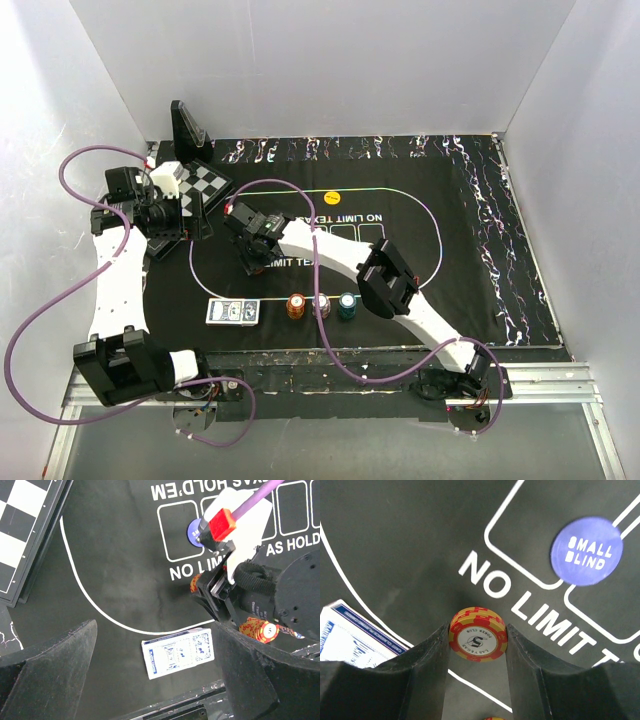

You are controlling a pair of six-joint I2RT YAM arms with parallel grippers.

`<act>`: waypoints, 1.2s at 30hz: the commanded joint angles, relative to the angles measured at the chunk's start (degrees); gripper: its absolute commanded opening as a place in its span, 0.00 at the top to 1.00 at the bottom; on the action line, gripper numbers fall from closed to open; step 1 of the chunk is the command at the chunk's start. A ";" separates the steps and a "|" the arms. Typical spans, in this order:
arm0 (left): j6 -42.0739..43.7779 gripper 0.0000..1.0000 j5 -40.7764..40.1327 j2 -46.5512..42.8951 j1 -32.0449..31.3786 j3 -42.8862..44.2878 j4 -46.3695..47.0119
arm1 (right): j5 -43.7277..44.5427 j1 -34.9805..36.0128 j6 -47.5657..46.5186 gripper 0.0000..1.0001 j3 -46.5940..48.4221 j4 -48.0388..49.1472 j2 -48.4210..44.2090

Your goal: Distribute texas hold em gaming equipment

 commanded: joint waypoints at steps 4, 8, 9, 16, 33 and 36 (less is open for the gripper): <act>0.87 0.00 1.60 0.09 0.37 0.94 0.46 | -0.17 -1.41 -0.83 0.99 5.73 3.88 2.72; 1.13 0.00 1.60 0.35 0.46 0.68 0.46 | -0.52 -2.21 -0.83 0.99 6.00 4.05 3.94; 1.13 0.00 1.69 0.35 0.54 0.59 0.46 | -0.52 -2.38 -0.83 0.99 5.91 3.97 4.03; 1.13 0.00 2.04 0.44 0.63 0.06 0.55 | 1.15 -3.61 -1.18 0.99 5.12 4.49 4.65; 1.57 0.00 2.13 -0.26 0.72 -0.29 -0.15 | -1.31 -3.61 -0.74 0.38 3.01 4.32 3.16; 1.57 0.00 2.21 -0.35 0.81 -0.29 -0.24 | -1.58 -3.53 -1.00 0.28 3.10 4.14 2.37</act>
